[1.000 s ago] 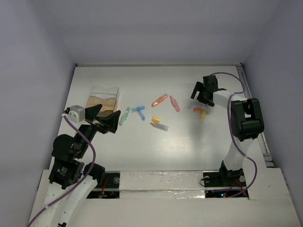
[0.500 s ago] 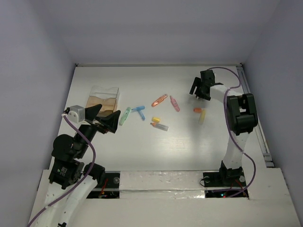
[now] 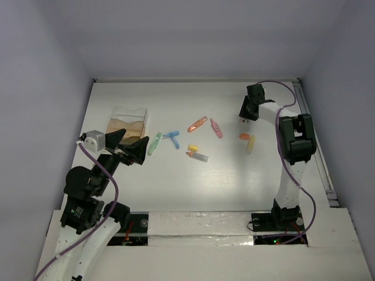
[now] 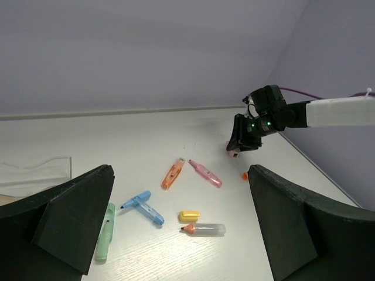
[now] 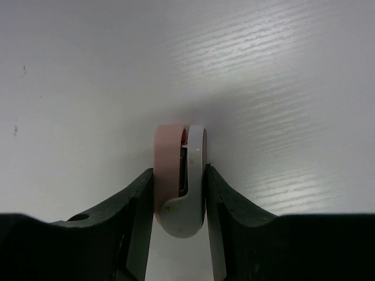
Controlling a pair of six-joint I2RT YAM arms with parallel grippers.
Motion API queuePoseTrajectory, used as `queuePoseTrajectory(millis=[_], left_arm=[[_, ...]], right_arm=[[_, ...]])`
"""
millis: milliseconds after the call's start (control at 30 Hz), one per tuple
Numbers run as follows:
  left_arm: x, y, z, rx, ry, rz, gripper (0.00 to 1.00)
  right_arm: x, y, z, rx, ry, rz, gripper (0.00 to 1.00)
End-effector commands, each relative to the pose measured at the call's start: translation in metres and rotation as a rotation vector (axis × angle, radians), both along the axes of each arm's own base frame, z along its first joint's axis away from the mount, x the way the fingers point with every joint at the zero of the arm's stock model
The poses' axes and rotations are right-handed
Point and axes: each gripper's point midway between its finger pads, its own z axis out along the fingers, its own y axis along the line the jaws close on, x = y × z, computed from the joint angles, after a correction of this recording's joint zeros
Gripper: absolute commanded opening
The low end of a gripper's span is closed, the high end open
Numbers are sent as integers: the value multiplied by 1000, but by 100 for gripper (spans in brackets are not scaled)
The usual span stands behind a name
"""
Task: Sort the stationery into containers
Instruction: Pick up the stationery from the center of the board, then place the stationery in the storage box.
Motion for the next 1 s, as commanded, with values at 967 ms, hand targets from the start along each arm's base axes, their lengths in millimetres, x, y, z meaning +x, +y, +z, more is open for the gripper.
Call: queuePoseTrajectory(millis=[967], left_arm=[[3, 7, 12, -16, -32, 36, 99]], right_arm=[[-181, 556, 167, 484, -481, 1311, 25]])
